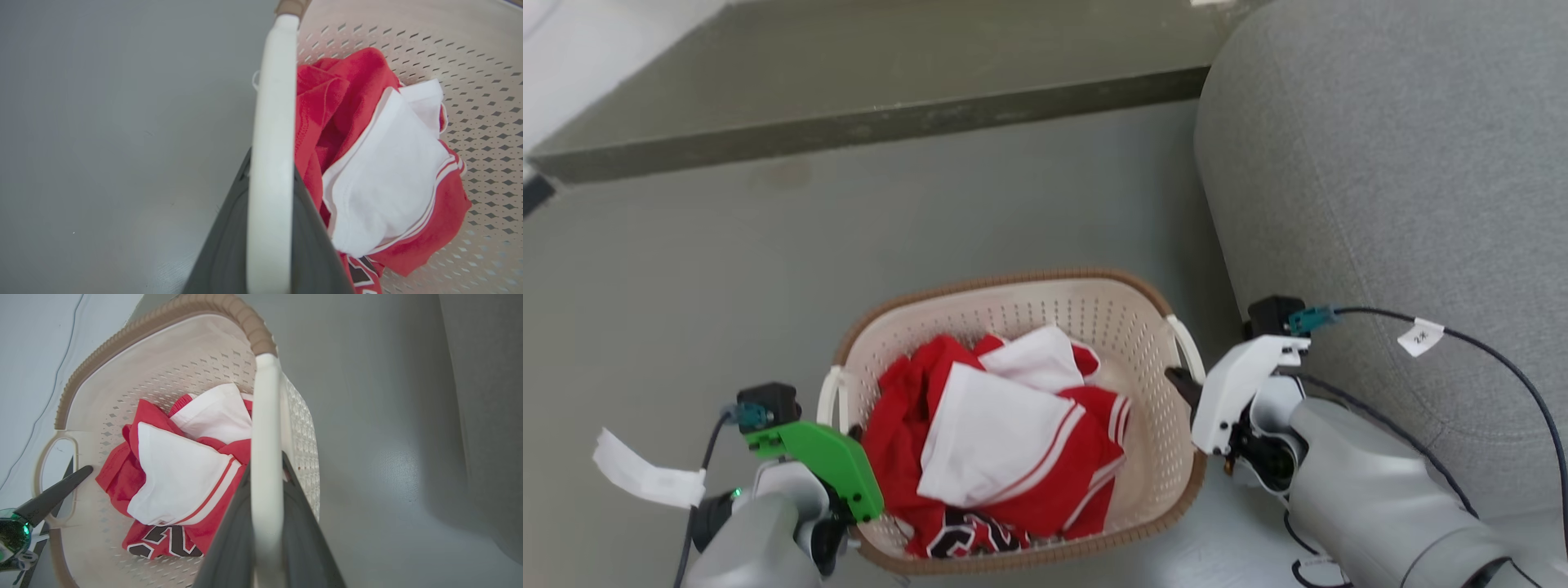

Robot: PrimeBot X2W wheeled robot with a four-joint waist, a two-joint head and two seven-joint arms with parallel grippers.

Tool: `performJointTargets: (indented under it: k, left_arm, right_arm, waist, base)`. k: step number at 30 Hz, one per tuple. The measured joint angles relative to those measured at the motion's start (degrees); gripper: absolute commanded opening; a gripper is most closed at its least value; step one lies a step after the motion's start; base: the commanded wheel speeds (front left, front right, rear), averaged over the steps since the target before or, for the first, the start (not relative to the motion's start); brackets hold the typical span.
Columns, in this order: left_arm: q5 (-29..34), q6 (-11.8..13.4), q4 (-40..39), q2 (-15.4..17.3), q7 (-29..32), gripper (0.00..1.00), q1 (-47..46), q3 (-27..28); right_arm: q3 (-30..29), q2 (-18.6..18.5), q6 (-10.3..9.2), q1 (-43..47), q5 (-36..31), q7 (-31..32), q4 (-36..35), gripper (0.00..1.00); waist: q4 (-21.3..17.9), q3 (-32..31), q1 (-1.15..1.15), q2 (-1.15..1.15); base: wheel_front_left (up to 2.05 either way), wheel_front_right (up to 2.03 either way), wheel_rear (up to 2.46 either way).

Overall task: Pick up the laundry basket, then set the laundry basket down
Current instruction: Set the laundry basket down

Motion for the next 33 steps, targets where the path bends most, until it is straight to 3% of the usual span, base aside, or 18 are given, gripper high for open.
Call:
performJointTargets:
  k: [33]
  left_arm:
    - [2.8, 1.8, -3.3, 1.9, -3.6, 0.00, -16.1, -0.9]
  right_arm:
    - [-0.8, -0.8, -0.45, -16.2, -1.1, -5.7, -1.0, 0.00]
  waist:
    - [0.5, 23.1, 0.01, 0.00]
  base:
    - [0.00, 0.00, 0.00]
